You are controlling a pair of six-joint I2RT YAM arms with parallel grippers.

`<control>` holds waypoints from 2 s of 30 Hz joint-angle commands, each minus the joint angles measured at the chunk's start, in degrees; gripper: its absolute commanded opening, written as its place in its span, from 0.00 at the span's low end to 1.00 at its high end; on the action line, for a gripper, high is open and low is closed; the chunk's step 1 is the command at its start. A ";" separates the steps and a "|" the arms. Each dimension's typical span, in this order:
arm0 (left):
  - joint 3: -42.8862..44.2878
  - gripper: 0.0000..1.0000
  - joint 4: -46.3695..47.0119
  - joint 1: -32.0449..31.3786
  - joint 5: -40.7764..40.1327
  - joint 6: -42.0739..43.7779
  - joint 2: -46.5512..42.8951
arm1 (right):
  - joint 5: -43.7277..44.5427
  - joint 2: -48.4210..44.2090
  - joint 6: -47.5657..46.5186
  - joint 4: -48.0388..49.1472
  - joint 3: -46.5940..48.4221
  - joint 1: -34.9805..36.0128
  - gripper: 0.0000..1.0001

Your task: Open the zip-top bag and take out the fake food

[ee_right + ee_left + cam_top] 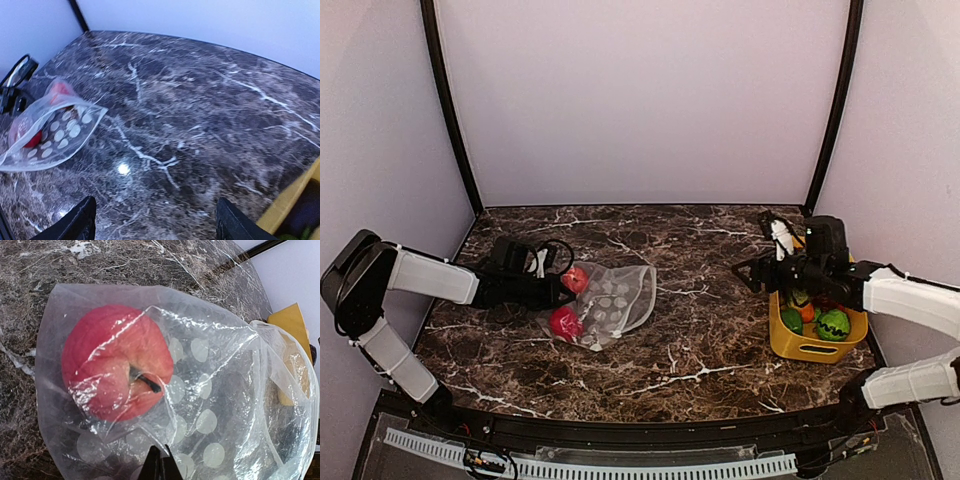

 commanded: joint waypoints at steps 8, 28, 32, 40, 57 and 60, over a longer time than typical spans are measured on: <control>0.68 0.01 -1.16 0.28 2.24 -0.22 0.16 | -8.17 26.25 -5.84 21.28 8.13 16.33 0.72; 2.28 0.01 -3.11 0.23 6.35 -1.07 -3.77 | -19.20 59.30 -6.20 38.47 27.96 24.44 0.61; 1.39 0.01 -0.57 0.23 7.76 -3.11 -3.31 | -19.68 61.27 -6.20 39.65 29.03 25.72 0.69; -3.55 0.01 10.79 0.23 9.07 -12.85 -2.01 | -21.79 63.48 -6.20 43.95 31.10 29.69 0.85; -4.62 0.01 9.93 0.23 7.59 -12.68 -4.88 | -5.28 61.28 -5.84 52.89 25.11 31.27 0.94; -3.57 0.01 8.65 0.23 8.36 -11.60 -3.51 | -3.77 62.83 -7.41 52.98 26.82 31.23 0.98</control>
